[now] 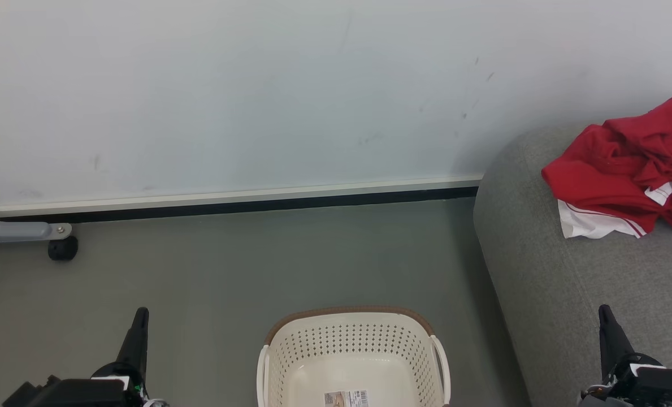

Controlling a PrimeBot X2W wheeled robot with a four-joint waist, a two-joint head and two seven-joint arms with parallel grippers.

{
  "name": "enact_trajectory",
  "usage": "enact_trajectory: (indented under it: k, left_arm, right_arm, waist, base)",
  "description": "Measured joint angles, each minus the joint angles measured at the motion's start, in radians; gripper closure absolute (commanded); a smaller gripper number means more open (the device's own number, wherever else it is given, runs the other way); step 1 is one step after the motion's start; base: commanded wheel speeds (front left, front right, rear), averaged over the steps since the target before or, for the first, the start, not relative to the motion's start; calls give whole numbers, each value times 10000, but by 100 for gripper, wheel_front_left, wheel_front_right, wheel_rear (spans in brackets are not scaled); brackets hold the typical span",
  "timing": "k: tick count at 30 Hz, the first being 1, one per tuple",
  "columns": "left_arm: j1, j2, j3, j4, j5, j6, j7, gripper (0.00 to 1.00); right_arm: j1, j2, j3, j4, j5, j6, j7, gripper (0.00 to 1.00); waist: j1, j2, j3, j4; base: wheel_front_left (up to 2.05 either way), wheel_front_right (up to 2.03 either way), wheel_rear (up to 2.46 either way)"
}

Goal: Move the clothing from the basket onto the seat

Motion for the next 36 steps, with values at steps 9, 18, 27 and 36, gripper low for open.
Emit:
enact_trajectory:
  k: [9, 18, 27, 36]
  left_arm:
    - [0, 0, 0, -2, 0, 0, 0, 100]
    - [0, 0, 0, -2, 0, 0, 0, 100]
    - [0, 0, 0, -4, 0, 0, 0, 100]
    - [0, 0, 0, -4, 0, 0, 0, 100]
  right_arm:
    - [0, 0, 0, 0, 0, 0, 0, 100]
    - [0, 0, 0, -2, 0, 0, 0, 100]
    - [0, 0, 0, -2, 0, 0, 0, 100]
    - [0, 0, 0, -4, 2, 0, 0, 100]
  waist:
    - [0, 0, 0, 0]
    - [0, 0, 0, 0]
    - [0, 0, 1, 0]
    - [0, 0, 1, 0]
  base:
    - [0, 0, 0]
    - [0, 0, 0]
    - [0, 0, 0]
    - [0, 0, 0]
